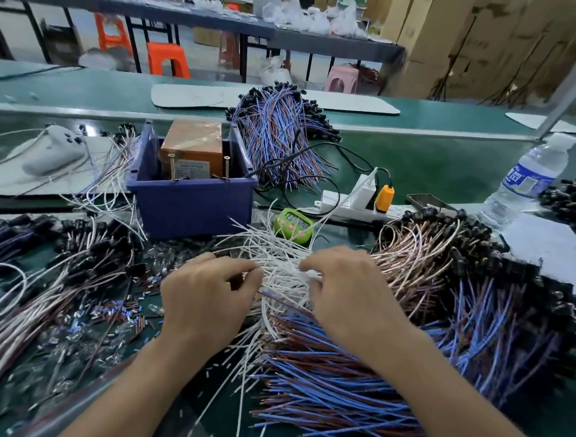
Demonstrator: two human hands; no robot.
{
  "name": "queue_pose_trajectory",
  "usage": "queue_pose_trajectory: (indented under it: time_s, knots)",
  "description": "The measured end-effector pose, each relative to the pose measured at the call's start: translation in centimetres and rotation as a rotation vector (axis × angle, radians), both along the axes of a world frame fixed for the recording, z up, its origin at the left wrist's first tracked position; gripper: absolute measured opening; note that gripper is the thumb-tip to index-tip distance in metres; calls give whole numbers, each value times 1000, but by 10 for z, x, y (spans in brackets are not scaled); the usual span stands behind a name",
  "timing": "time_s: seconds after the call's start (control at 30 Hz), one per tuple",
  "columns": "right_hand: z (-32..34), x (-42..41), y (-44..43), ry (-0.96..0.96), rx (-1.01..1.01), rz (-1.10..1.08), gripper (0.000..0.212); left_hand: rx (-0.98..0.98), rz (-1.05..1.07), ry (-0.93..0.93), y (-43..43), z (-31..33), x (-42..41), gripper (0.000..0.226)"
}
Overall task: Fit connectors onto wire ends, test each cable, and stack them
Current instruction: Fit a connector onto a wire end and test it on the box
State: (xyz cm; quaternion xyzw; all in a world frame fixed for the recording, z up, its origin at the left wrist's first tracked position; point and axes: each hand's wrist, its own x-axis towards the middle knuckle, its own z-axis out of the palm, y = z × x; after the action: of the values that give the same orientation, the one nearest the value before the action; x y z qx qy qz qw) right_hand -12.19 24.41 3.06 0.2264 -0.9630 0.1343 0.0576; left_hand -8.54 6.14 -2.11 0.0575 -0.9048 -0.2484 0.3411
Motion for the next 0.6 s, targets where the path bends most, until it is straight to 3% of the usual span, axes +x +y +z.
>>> queue_pose_trajectory:
  time_s: [0.27, 0.37, 0.43, 0.53, 0.6]
  knots:
    - [-7, 14, -81, -127, -425, 114, 36, 175, 145, 76, -31, 16, 2, 17]
    - [-6, 13, -116, -231, -513, 153, 24, 211, 247, 86, -51, 27, 2, 19]
    - [-4, 11, -140, -310, -545, 163, 17, 151, 343, 0, -69, 36, 4, 22]
    - [-4, 12, -175, -392, -482, 200, 22, -43, 480, -354, -106, 48, 7, 23]
    - [-5, 14, -197, -413, -436, 241, 23, -80, 534, -472, -129, 56, 14, 23]
